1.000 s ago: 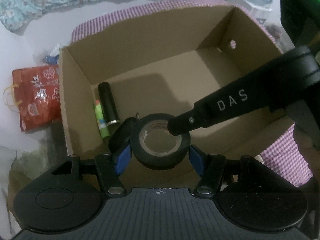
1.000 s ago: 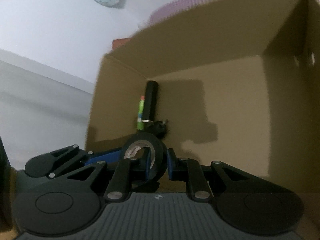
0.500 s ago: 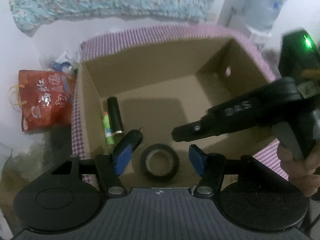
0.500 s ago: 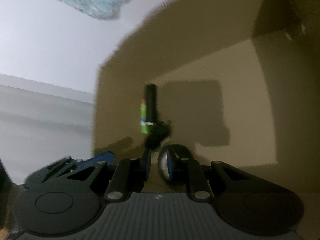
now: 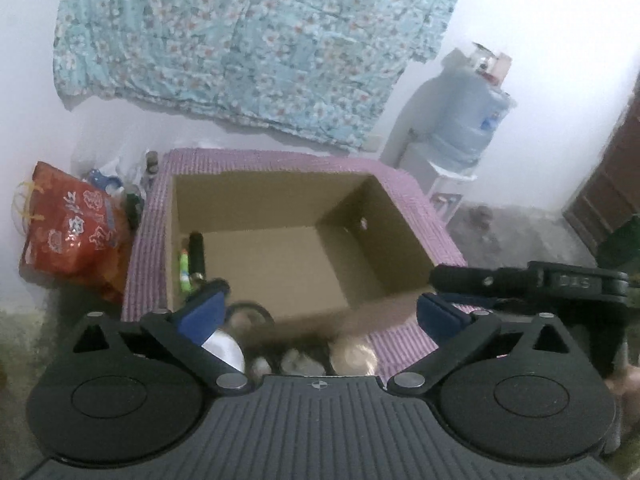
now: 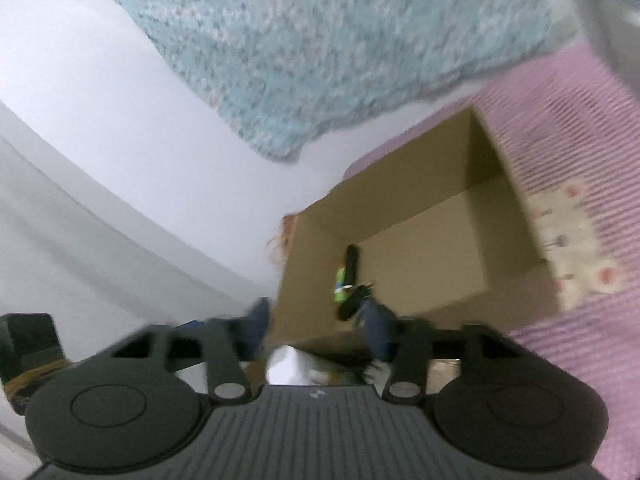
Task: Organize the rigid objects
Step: 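Withdraw the right gripper up out of the box, then lower the right gripper onto the pink plastic lid and grasp its rim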
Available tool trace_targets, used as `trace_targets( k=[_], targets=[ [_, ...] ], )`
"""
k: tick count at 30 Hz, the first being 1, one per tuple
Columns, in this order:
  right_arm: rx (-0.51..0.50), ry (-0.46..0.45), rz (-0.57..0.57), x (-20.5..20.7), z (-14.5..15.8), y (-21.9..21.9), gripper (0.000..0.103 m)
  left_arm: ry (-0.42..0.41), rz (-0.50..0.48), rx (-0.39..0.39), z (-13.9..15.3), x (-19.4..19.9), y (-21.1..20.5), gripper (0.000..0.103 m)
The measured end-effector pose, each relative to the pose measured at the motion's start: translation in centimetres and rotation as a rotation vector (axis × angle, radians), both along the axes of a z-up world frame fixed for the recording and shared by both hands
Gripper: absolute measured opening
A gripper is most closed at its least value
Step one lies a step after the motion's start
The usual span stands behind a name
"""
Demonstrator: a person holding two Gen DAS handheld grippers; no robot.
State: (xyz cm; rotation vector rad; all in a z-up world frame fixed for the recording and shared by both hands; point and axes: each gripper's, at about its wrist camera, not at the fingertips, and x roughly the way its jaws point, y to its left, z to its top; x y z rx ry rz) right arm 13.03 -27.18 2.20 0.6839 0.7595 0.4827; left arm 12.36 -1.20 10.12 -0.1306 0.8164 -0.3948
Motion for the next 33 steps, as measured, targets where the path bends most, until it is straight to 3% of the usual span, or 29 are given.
trace_targets(
  k=[3,7,8,13,19,28,33],
  targets=[
    [-0.105,-0.041,-0.048,-2.7,0.7,0.3,0.073,0.022,0.006,-0.007,-1.2,-1.7,-0.4,0.102],
    [-0.281,-0.106,-0.092,-5.9,2.1,1.0,0.100,0.080,-0.019,-0.022,-2.7,-3.0,-0.5,0.102],
    [-0.330,-0.134,-0.105,-6.6,2.6,1.3,0.103,0.098,-0.020,-0.027,-3.1,-3.4,-0.4,0.102],
    [-0.509,-0.230,-0.157,-9.0,4.4,3.0,0.103,0.116,-0.023,-0.048,-3.8,-5.3,-0.3,0.102],
    [-0.678,-0.301,-0.232,-10.9,5.9,4.2,0.103,0.074,-0.036,-0.003,-3.5,-6.9,-0.5,0.103],
    [-0.990,-0.537,-0.318,-14.6,9.9,3.6,0.103,0.012,-0.046,-0.014,-3.4,-7.7,-0.4,0.103],
    [-0.987,-0.576,-0.325,-15.3,9.6,3.6,0.103,-0.006,-0.071,-0.044,-3.8,-7.8,-0.5,0.103]
  ],
)
